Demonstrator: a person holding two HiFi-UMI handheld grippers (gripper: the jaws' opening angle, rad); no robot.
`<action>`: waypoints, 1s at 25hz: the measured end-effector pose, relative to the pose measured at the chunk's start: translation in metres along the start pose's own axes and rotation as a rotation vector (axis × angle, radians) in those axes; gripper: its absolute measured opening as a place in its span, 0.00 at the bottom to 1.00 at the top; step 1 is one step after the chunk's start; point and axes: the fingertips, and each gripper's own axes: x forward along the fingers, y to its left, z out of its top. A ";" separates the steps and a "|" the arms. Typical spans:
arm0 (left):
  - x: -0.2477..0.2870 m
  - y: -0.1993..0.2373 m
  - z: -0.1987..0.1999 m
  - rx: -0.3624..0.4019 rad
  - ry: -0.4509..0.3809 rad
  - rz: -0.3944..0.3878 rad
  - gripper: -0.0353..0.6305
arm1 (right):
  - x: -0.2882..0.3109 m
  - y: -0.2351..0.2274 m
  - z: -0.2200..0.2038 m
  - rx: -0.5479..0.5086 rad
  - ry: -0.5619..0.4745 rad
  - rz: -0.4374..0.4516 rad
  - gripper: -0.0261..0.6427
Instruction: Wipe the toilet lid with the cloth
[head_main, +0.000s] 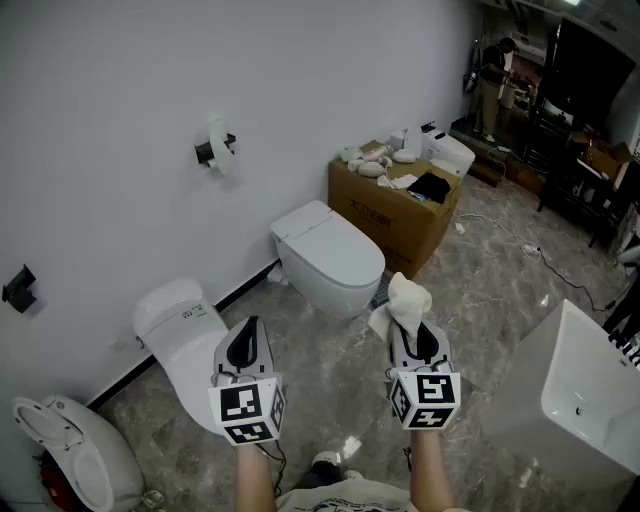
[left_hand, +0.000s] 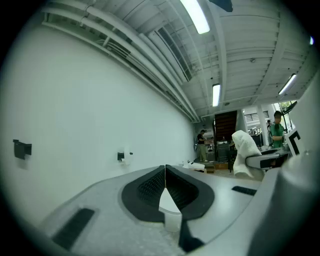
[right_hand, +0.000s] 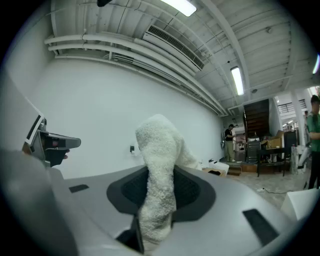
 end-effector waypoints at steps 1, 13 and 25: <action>0.000 0.000 0.001 0.000 -0.001 -0.001 0.07 | 0.000 0.000 0.001 -0.001 -0.001 0.001 0.20; 0.004 0.000 -0.001 0.003 -0.001 -0.015 0.07 | 0.002 0.004 -0.001 -0.004 0.001 0.008 0.20; 0.044 0.036 -0.016 0.002 0.010 -0.017 0.07 | 0.046 0.010 -0.010 0.017 -0.004 -0.035 0.21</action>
